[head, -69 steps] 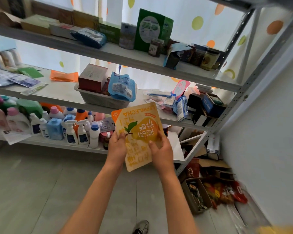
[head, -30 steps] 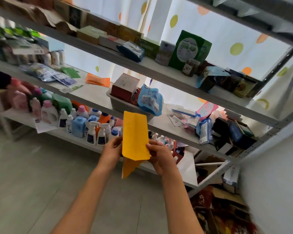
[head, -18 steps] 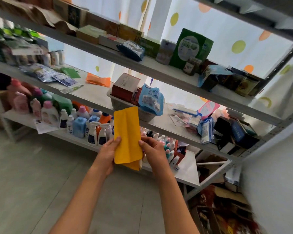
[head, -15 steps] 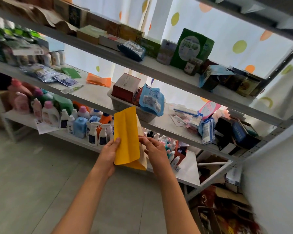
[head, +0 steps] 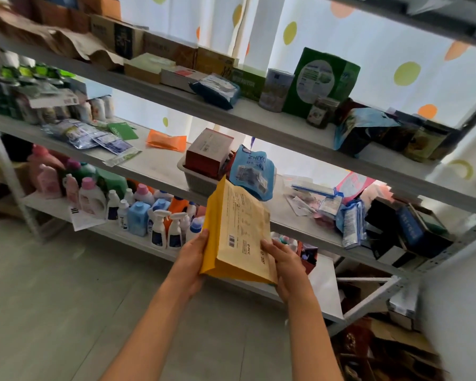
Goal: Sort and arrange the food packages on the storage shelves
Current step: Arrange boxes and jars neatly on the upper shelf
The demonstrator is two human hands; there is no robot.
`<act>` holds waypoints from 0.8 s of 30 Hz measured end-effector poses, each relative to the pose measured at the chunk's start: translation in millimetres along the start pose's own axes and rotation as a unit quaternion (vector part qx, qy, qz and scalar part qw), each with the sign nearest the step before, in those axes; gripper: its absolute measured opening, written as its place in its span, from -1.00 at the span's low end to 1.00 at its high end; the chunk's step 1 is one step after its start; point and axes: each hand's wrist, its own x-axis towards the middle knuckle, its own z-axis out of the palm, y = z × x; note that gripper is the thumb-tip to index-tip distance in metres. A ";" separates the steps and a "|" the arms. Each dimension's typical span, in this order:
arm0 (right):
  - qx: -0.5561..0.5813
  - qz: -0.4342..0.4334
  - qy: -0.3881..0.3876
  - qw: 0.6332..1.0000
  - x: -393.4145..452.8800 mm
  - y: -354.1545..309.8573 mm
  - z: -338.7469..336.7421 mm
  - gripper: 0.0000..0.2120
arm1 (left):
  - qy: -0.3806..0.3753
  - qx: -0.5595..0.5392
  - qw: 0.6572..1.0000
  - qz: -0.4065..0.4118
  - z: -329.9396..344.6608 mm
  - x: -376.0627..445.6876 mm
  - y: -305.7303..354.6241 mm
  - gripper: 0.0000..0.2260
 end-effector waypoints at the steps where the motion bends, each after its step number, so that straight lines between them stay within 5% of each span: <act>1: 0.001 -0.002 0.002 1.000 7.0 -3.5 -3.6 -0.32 | 0.003 0.009 1.000 0.010 5.4 5.8 0.6 -0.65; 6: 0.020 -0.026 0.027 0.999 49.2 -18.0 -15.5 -0.47 | 0.087 0.053 0.989 0.111 26.6 39.3 -2.3 -0.41; 10: 0.052 -0.058 0.028 0.997 97.8 -41.4 -19.2 -0.50 | 0.098 0.194 0.968 0.124 46.1 72.7 14.5 -0.83; 18: 0.081 -0.130 0.029 0.988 200.1 -93.3 3.9 -0.53 | 0.091 0.321 0.932 0.141 74.2 157.6 67.1 -0.74; 24: -0.016 -0.175 0.032 0.984 270.1 -123.4 4.2 -0.61 | 0.133 0.347 0.915 0.156 81.3 224.1 92.6 -0.77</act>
